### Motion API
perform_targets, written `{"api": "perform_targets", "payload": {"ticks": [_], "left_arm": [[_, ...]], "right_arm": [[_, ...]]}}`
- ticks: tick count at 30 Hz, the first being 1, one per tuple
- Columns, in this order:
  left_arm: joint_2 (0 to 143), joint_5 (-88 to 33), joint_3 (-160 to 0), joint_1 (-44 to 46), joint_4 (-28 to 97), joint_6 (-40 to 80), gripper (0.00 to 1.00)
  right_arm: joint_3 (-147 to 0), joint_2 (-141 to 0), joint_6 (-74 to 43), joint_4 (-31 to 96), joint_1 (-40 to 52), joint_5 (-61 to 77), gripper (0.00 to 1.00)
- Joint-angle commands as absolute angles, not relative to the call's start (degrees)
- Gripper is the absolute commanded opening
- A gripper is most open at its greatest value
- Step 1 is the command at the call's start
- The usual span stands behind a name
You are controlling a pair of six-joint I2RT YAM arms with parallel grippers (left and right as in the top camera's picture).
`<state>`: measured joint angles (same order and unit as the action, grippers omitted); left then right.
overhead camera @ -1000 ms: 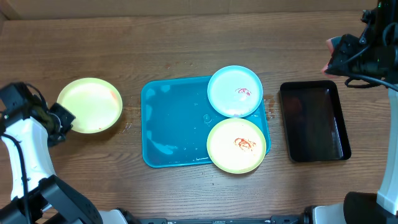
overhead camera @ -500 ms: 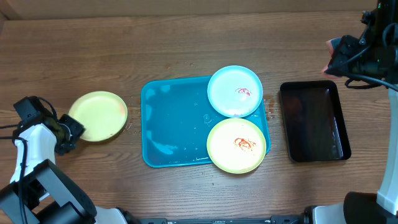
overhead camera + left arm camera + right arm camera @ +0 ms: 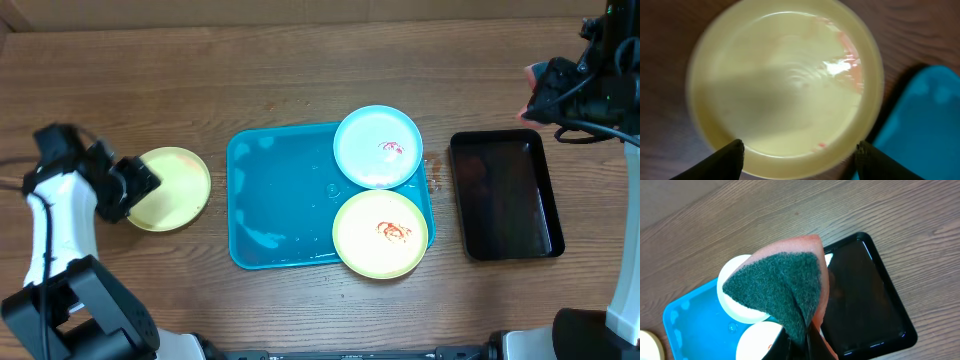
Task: Clean dirty plates on tray and stack at the side
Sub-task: 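Move the left gripper to the bottom-right yellow plate and grasp its rim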
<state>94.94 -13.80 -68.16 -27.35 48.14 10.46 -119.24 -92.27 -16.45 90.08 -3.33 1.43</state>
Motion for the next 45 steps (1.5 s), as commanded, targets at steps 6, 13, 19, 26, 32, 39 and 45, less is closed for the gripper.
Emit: {"api": "perform_targets", "payload": {"ticks": [6, 13, 19, 26, 32, 39, 45], "left_arm": [[95.0, -26.8, -72.6, -0.6, 49.3, 0.1, 0.79], [98.8, -23.3, -72.6, 16.9, 49.7, -0.3, 0.79], [103.3, -18.8, -72.6, 23.6, 51.5, 0.2, 0.73], [108.3, -23.1, -72.6, 28.3, 51.6, 2.2, 0.70], [108.9, -19.6, -72.4, 30.3, 52.1, 13.9, 0.63], [109.5, -16.5, -72.4, 32.2, 51.9, 21.4, 0.56], [109.8, -14.9, -72.4, 33.7, 50.7, 24.0, 0.46]], "right_arm": [[-119.7, -91.4, -16.2, 90.0, -3.6, 0.9, 0.04], [-119.7, -91.4, -16.2, 90.3, -3.6, 0.9, 0.04], [-119.7, -91.4, -16.2, 90.6, -3.6, 0.9, 0.04], [-119.7, -91.4, -16.3, 90.6, -3.6, 0.9, 0.04], [-119.7, -91.4, -16.3, 90.6, -3.6, 0.9, 0.04], [-119.7, -91.4, -16.3, 90.8, -3.6, 0.9, 0.04], [-119.7, -91.4, -16.3, 90.8, -3.6, 0.9, 0.04]]}}
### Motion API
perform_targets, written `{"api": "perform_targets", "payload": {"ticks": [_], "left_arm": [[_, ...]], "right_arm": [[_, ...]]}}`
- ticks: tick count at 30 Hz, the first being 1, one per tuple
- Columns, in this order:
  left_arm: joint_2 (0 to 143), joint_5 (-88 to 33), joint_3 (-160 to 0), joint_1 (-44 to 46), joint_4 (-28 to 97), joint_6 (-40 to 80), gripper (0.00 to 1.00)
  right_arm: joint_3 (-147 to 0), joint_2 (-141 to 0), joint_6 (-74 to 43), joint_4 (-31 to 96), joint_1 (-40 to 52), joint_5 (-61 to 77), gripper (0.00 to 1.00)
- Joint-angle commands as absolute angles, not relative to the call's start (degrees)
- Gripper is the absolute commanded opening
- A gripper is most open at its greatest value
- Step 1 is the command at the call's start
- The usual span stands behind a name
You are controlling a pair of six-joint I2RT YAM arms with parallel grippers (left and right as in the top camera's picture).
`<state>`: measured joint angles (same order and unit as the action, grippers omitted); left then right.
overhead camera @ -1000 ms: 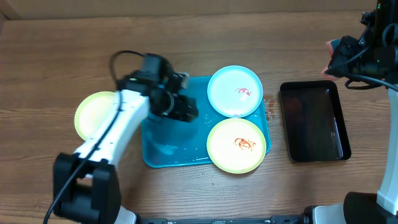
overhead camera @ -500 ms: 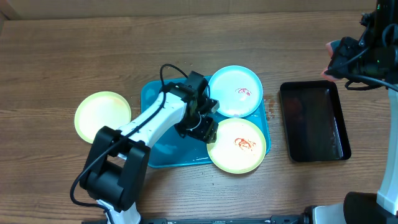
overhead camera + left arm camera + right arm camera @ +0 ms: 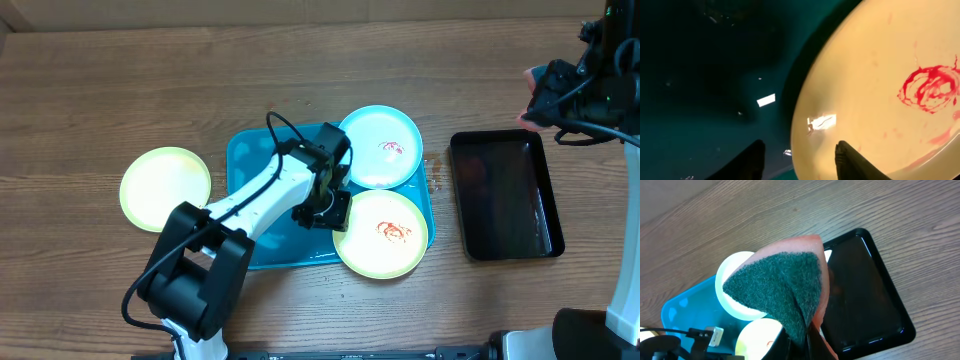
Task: Clean dirty plates on tray and stack at the side
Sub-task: 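Move the left gripper to the bottom-right yellow plate and grasp its rim, then drag the yellow plate toward the tray's left center with the left gripper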
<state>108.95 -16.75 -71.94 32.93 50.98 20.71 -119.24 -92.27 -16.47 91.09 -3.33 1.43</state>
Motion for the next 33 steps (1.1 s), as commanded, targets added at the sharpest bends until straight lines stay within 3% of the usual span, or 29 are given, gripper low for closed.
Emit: {"api": "perform_targets", "payload": {"ticks": [1, 12, 17, 27, 33], "left_arm": [[110.0, -14.6, -72.4, 33.8, 50.7, 24.5, 0.46], [113.2, -16.1, -72.4, 33.7, 50.3, 24.7, 0.31], [113.2, -16.1, -72.6, 33.5, 50.5, 24.6, 0.05], [109.9, -17.5, -77.3, 29.4, 57.8, 19.6, 0.04], [102.6, -10.5, -78.1, 24.4, 63.8, 16.6, 0.04]], "right_arm": [[-119.7, -91.4, -16.3, 90.8, -3.6, 0.9, 0.04], [-119.7, -91.4, -16.2, 91.7, -3.6, 0.9, 0.04], [-119.7, -91.4, -16.3, 91.9, -3.6, 0.9, 0.04], [-119.7, -91.4, -16.3, 91.7, -3.6, 1.1, 0.04], [-119.6, -91.4, -16.3, 90.4, -3.4, 5.4, 0.04]]}}
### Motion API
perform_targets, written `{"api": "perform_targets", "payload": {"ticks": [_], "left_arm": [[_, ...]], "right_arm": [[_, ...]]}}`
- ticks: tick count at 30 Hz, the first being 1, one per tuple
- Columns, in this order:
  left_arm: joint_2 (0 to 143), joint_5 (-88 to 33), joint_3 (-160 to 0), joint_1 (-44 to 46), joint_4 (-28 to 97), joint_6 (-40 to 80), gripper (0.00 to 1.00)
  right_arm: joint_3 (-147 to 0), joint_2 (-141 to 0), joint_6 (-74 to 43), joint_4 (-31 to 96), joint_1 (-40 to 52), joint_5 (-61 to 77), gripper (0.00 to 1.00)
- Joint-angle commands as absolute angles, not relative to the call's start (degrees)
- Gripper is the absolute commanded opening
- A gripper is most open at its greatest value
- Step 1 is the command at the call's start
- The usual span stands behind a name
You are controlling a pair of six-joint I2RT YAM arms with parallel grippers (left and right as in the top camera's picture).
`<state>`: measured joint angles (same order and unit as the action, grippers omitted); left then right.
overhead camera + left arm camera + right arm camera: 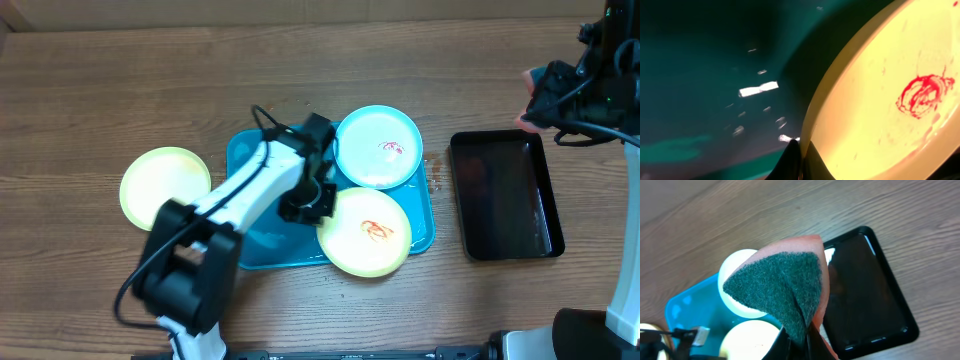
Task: Clean dirty plates on tray and stack at the side
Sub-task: 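Drag the yellow plate toward the tray's left center with the left gripper, then bring the sponge down onto the second yellow plate with the right gripper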
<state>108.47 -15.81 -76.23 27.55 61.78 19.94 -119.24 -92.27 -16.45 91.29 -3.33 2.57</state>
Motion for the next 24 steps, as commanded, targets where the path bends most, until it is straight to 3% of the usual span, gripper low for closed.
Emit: {"api": "perform_targets", "payload": {"ticks": [1, 8, 24], "left_arm": [[101.9, -8.4, -78.1, 23.4, 64.6, 16.2, 0.04], [101.6, 0.6, -75.1, 16.9, 61.9, 15.4, 0.04], [101.9, -2.5, -61.7, 9.8, 45.2, 18.5, 0.04]], "right_arm": [[-119.6, -91.5, -16.3, 90.1, -3.2, 6.6, 0.04], [-119.2, -94.6, -17.0, 87.2, 3.7, 10.6, 0.04], [-119.2, -112.1, -21.5, 80.2, 25.5, 10.3, 0.04]]}}
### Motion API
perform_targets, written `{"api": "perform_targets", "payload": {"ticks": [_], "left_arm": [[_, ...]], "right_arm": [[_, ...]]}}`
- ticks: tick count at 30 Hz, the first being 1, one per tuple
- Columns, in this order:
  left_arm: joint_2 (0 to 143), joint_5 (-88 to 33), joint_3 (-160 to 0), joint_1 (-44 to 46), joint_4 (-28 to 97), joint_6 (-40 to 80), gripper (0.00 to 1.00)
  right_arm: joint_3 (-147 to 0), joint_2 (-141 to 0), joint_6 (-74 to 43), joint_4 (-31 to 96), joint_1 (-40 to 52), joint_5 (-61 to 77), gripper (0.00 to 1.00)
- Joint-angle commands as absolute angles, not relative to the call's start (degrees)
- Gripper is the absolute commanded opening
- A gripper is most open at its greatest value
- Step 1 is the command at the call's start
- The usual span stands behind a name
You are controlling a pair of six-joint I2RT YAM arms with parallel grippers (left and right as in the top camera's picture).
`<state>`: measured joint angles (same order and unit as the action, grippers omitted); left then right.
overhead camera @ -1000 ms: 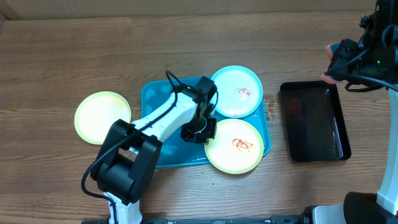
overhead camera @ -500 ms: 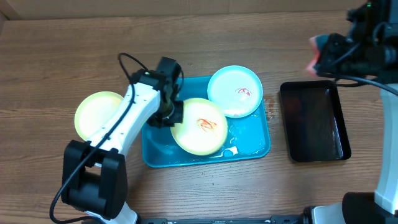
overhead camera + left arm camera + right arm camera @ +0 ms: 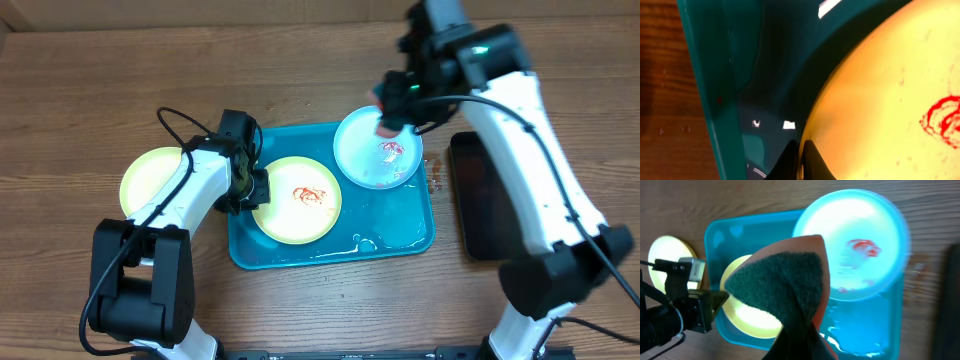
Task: Clean dirty plates on tray and stack at the side
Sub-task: 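Bring the sponge down onto the second yellow plate with the right gripper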
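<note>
A yellow plate (image 3: 296, 200) with a red smear lies in the left half of the blue tray (image 3: 400, 225). My left gripper (image 3: 254, 188) is shut on its left rim; in the left wrist view the fingertips (image 3: 801, 160) pinch the plate's edge (image 3: 890, 100). A light blue plate (image 3: 378, 147) with a red stain sits on the tray's back right corner. My right gripper (image 3: 388, 120) hangs over it, shut on a pink and green sponge (image 3: 780, 285). A clean yellow plate (image 3: 152, 187) lies on the table to the left.
A black tray (image 3: 480, 200) stands on the table right of the blue tray, partly under my right arm. Water pools in the blue tray's front right (image 3: 860, 325). The left arm's cable loops over the table behind the clean plate.
The stained yellow plate has gone from the tray's front right corner to its left half, still in my left gripper. My right gripper has come from the far right to above the light blue plate.
My left gripper was open over the clean yellow plate on the table. Then it stood open at the stained yellow plate's rim on the tray, then shut on it, and now the plate lies further left. The right gripper held the sponge throughout.
</note>
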<state>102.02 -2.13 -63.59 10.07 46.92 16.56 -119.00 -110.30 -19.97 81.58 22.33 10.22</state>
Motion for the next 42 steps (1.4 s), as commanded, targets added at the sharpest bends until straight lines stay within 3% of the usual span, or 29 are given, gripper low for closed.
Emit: {"api": "perform_targets", "payload": {"ticks": [1, 15, 25, 37, 42], "left_arm": [[101.9, -2.5, -61.2, 9.8, 44.6, 19.1, 0.04], [101.9, -2.4, -57.6, 9.7, 40.1, 20.8, 0.04], [101.9, -6.0, -53.9, 8.1, 38.9, 19.3, 0.04], [101.9, -8.7, -53.5, 8.1, 40.6, 17.5, 0.04], [101.9, -12.4, -53.5, 8.1, 42.0, 14.8, 0.04]], "right_arm": [[-119.2, -113.1, -21.6, 79.9, 26.7, 10.2, 0.04], [-119.2, -124.7, -22.8, 79.8, 35.1, 9.7, 0.04], [-116.0, -130.0, -22.8, 78.3, 36.3, 9.8, 0.04], [-99.4, -131.0, -28.8, 60.4, 35.6, 11.0, 0.04], [-98.7, -132.7, -31.0, 53.8, 34.9, 17.8, 0.04]]}}
